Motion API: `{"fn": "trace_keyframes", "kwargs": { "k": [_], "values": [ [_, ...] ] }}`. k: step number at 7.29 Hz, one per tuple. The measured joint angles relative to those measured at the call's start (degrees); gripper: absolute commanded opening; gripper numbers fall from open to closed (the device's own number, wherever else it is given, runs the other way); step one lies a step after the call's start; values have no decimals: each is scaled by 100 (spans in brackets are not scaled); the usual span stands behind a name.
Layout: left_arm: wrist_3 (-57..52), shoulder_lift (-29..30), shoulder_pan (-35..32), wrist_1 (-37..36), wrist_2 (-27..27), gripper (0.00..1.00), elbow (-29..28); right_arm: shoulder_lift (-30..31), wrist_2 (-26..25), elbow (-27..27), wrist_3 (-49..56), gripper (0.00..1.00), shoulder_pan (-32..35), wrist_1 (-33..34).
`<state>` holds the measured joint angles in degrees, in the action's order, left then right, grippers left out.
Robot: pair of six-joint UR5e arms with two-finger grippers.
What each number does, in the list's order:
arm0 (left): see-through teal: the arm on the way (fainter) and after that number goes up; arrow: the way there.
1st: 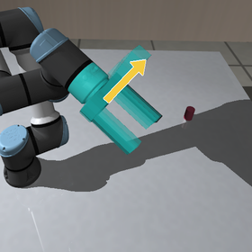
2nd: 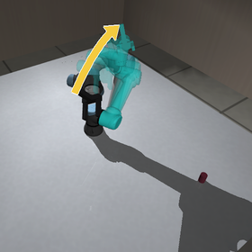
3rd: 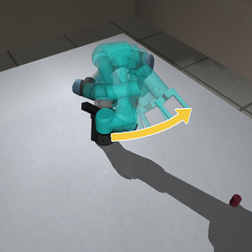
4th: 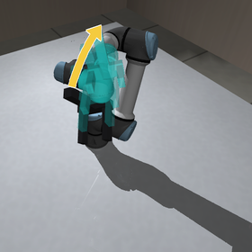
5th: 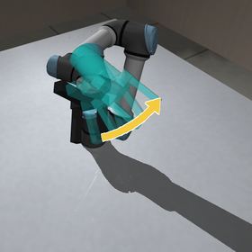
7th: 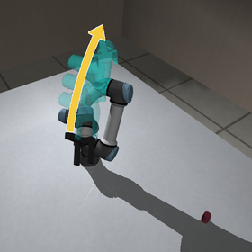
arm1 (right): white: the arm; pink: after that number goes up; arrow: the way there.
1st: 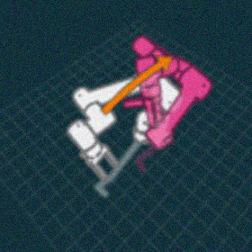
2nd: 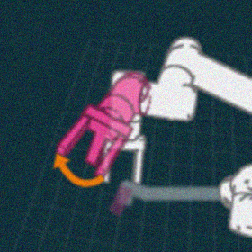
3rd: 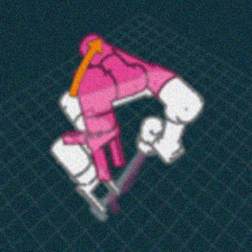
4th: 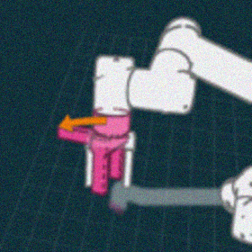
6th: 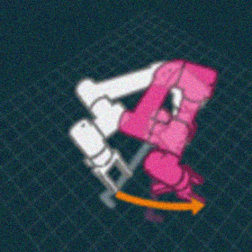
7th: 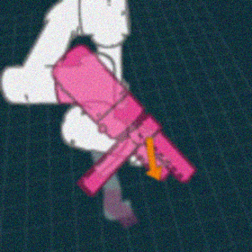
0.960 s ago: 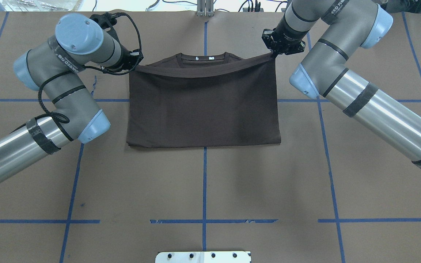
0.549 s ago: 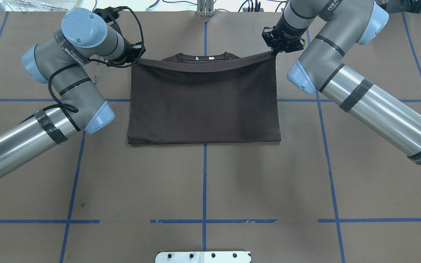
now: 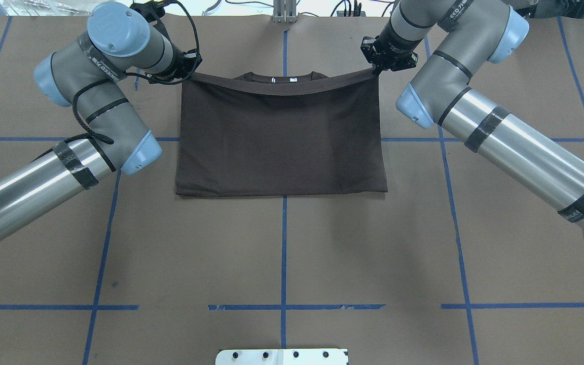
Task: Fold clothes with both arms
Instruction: 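Open both grippers and release the hem, then move the right gripper to the folded shirt's side edge while the left gripper rises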
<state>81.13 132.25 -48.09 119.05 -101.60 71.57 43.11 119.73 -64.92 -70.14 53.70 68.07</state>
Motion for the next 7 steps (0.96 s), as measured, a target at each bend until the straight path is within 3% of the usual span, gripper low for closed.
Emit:
{"fn": "trace_keyframes", "kwargs": {
  "k": [1,2,3,7],
  "values": [
    [10,36,0,16,0,0,-30,-18,4,3,0,0,-2,-57],
    [12,60,0,25,-2,27,-36,-16,6,3,2,46,-12,-127],
    [10,79,0,47,-3,99,-35,6,5,1,8,99,-22,-189],
    [-13,123,1,133,-2,100,-24,164,38,-307,-81,100,-115,-255]
  ]
}}
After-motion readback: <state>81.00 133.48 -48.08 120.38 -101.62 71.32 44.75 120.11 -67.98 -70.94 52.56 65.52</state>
